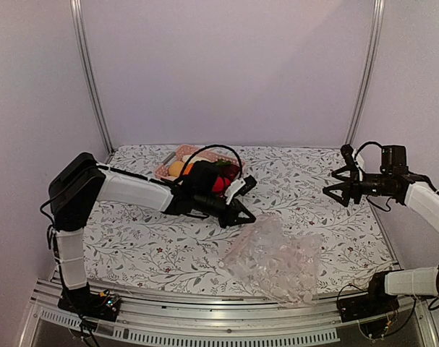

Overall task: Place the food in the zip-top bag and seal the zipper
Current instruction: Pick up the zipper food storage bag at the center of the board, then pass from the left arm to the right

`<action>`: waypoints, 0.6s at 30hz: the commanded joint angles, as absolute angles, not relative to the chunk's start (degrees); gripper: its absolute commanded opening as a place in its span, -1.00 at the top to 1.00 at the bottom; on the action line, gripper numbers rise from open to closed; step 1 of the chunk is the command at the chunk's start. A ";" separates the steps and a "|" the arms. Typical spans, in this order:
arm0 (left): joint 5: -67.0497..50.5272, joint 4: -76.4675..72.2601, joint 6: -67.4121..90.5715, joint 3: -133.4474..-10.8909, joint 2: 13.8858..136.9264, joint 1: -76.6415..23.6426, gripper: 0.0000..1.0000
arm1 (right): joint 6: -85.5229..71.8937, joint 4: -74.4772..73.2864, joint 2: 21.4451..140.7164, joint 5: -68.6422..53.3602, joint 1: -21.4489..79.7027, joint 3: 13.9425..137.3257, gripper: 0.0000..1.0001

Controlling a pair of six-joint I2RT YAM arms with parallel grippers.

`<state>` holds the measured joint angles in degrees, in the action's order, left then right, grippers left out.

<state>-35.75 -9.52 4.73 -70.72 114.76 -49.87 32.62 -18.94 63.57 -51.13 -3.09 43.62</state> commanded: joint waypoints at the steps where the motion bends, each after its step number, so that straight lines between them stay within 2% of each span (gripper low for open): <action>1: -33.75 -13.02 6.54 -70.46 110.21 -49.18 1.00 | 35.44 -29.63 64.27 -50.13 -3.43 48.46 -0.73; 9: -27.58 -17.39 5.89 -63.93 99.38 -49.20 1.00 | 42.71 -46.06 64.85 -52.70 -3.43 53.48 -0.78; 13: -26.77 -18.82 5.04 -63.37 98.06 -49.31 1.00 | 43.58 -44.83 65.58 -56.78 -3.31 51.34 -0.82; 18: -26.26 -20.83 4.70 -63.09 98.98 -49.31 1.00 | 42.89 -43.62 70.56 -59.32 -2.16 52.41 -0.76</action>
<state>-27.40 -18.28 5.56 -64.45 98.08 -49.80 41.87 -42.50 67.02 -55.99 -2.98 52.10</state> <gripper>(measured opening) 0.004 0.892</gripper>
